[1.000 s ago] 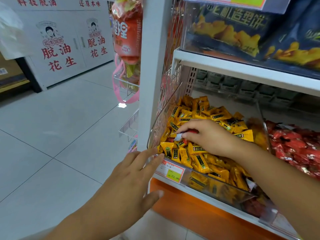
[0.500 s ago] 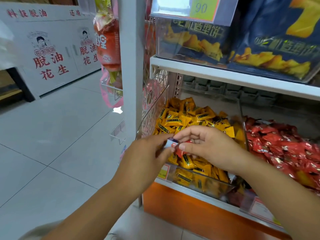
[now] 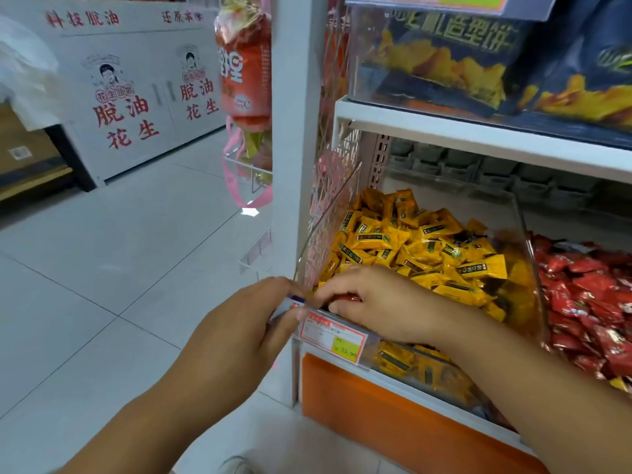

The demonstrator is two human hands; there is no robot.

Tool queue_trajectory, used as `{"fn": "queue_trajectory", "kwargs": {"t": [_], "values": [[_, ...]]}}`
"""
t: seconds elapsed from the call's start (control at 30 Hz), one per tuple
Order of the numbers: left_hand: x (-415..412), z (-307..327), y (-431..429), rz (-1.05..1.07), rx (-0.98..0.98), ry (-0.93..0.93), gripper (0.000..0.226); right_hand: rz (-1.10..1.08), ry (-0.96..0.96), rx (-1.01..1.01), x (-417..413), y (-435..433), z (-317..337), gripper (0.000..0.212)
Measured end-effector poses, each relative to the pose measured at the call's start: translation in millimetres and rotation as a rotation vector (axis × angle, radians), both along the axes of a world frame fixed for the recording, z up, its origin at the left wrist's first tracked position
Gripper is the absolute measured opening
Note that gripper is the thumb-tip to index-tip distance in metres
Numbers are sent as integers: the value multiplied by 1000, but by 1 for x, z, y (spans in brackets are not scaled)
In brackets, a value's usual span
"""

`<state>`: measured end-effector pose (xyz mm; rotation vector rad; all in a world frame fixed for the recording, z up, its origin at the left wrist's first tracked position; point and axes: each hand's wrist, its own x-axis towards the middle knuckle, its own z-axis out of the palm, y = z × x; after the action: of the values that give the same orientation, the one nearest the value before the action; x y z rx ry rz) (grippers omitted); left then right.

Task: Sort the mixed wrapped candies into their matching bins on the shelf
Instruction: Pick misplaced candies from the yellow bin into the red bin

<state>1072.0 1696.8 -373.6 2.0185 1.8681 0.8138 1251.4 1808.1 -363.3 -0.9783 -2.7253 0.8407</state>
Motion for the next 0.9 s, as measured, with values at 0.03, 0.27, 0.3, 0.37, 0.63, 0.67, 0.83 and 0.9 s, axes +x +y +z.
{"fn": "queue_trajectory", "kwargs": {"t": [0.03, 0.27, 0.3, 0.37, 0.63, 0.67, 0.83, 0.9], "values": [[-1, -2, 0, -26, -7, 23, 37, 1, -65, 36, -1, 5, -5, 33], [-6, 3, 0, -70, -124, 25, 41, -216, -260, 158, 20, 36, 0, 36], [-6, 3, 1, -64, -132, 20, 37, -237, -234, 142, 20, 36, 2, 35], [-7, 1, 2, -62, -135, 21, 30, -242, -178, 131, 18, 36, 4, 31], [-7, 2, 1, -77, -176, -10, 19, -258, -419, 305, 21, 32, 29, 35], [-7, 1, 1, -82, -176, -1, 20, -245, -272, 292, 18, 29, 25, 32], [-4, 2, 4, -61, -164, -1, 24, -35, -256, 281, -5, 27, -12, 55], [-5, 3, 3, -55, -172, -6, 25, -96, -376, 325, -5, 31, -3, 62]]}}
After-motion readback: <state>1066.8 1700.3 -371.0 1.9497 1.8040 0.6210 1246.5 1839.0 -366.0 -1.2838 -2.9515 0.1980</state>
